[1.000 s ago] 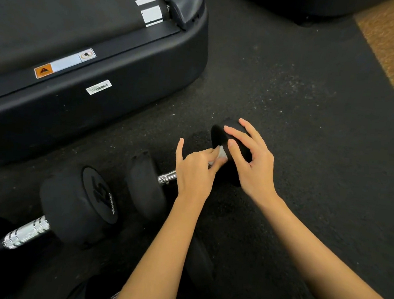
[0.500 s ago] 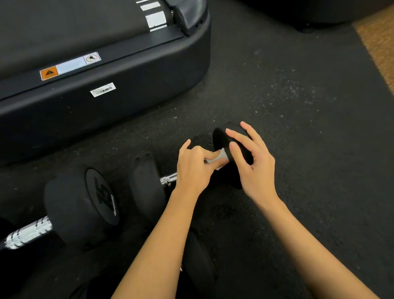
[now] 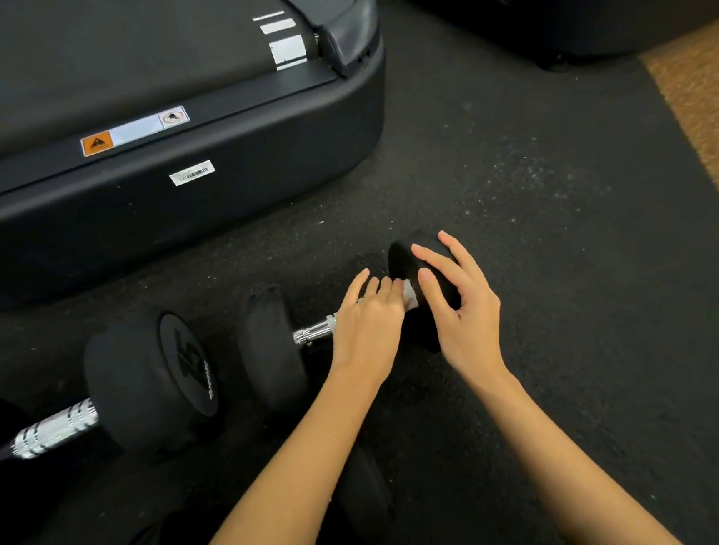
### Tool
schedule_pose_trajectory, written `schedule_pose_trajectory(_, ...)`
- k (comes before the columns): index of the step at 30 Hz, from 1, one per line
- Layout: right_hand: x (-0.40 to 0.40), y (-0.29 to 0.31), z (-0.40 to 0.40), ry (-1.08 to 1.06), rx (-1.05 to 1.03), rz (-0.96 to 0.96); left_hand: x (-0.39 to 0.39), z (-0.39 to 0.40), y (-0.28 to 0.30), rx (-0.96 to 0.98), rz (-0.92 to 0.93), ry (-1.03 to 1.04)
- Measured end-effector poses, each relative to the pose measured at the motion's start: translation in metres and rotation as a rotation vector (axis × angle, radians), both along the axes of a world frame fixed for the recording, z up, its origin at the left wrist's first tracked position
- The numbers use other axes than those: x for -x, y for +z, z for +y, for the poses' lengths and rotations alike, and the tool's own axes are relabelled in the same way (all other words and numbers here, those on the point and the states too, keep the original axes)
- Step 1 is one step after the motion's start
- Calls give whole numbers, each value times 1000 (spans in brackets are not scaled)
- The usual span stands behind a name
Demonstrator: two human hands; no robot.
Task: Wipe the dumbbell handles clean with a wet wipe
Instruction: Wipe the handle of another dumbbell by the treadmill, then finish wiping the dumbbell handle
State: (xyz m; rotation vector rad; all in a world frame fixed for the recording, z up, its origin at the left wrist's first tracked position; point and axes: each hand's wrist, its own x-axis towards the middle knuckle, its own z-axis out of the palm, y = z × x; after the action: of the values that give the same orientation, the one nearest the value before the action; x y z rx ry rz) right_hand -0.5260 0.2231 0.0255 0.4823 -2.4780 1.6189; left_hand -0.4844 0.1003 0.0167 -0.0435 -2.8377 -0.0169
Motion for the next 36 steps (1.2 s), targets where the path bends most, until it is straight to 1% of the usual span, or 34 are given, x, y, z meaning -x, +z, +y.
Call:
schedule_pose_trajectory(2,2,1,0,7,-3,-1,1,5,1,66,-30,-2)
schedule_pose_trajectory(4,2,1,0,12,-9,2,-2,6,3,121,-53,-48)
schedule_pose_trajectory(7,0,1,2,22,-5,6,-13,-7,3,179,-41,-94)
schedule_pose_trajectory(11,0,2,4,36,10,-5,-22,-20,0,189,-32,-43)
schedule_pose_trajectory(14,2,2,3,23,8,-11,-19,-10,-2,226,-63,17)
schedule_pose_trajectory(16,2,4,2,26,-5,-27,-14,-2,0,211,-80,28)
schedule_pose_trajectory(22,5,6,6,72,-32,-34,-3,10,3,170,-59,-25)
schedule_pose_trajectory(24,4,7,7,80,-33,-42,-7,2,1,200,-61,-71)
schedule_pose_trajectory(26,4,7,8,87,-36,-50,-12,-10,3,272,-73,-145)
schedule_pose_trajectory(29,3,9,9,95,-26,-64,-16,-21,14,392,-157,-224)
schedule_pose_trajectory(32,3,14,7,84,-19,-74,-20,-20,41,502,-282,-219)
schedule_pose_trajectory(34,1,16,7,83,-20,-75,-16,-20,52,462,-365,-223)
schedule_pose_trajectory(36,1,21,9,100,-39,-78,-15,-25,74,329,-446,-187)
